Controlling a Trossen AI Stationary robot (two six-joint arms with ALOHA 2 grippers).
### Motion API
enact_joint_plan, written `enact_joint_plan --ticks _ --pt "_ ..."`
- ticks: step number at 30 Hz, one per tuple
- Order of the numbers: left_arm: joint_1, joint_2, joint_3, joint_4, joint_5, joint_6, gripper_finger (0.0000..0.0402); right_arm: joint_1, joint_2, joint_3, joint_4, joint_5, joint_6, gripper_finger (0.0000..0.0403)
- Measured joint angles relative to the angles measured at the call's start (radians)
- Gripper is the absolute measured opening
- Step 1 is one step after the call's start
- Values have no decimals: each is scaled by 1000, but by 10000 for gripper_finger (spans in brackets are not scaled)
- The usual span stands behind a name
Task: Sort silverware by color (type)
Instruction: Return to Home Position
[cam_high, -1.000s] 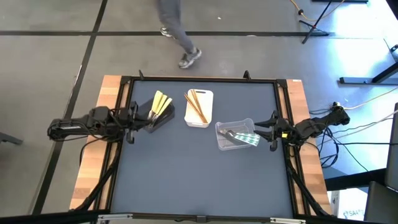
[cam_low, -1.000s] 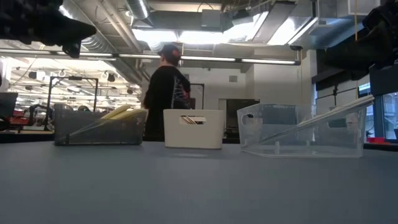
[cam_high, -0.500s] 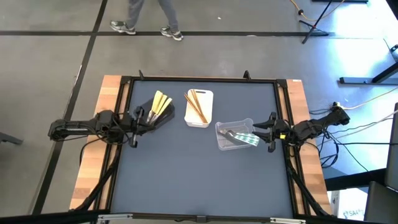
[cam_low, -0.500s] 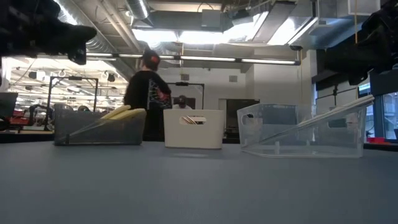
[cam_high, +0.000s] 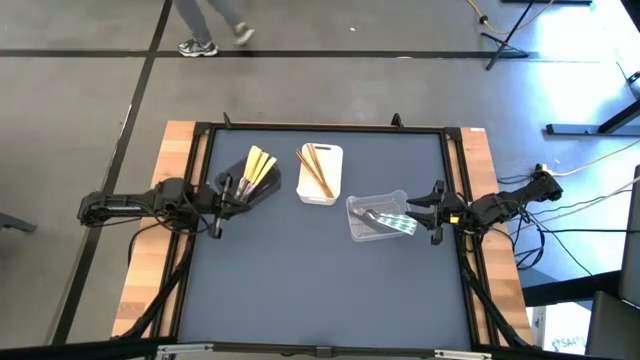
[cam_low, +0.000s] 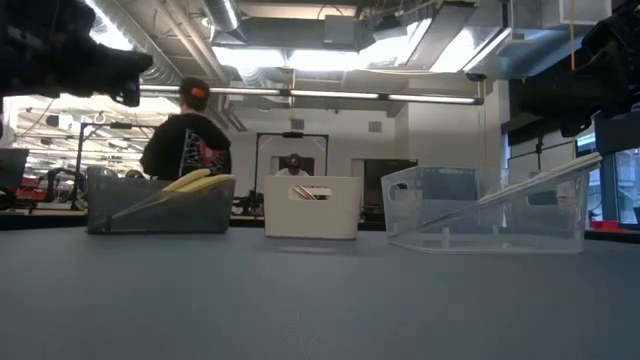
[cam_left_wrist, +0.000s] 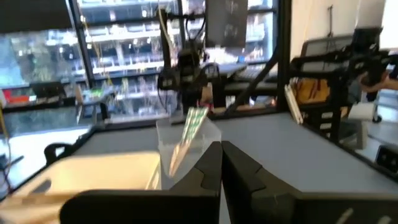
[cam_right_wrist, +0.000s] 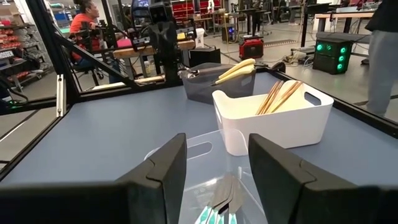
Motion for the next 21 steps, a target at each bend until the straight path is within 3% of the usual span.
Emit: enact_joint_plan --ticks 3,21 --pt "0 1 0 -65 -21 -10 0 0 0 0 -1 0 -17 160" --pt "0 3 0 -74 -78 -31 0 0 0 0 -4 0 -54 161"
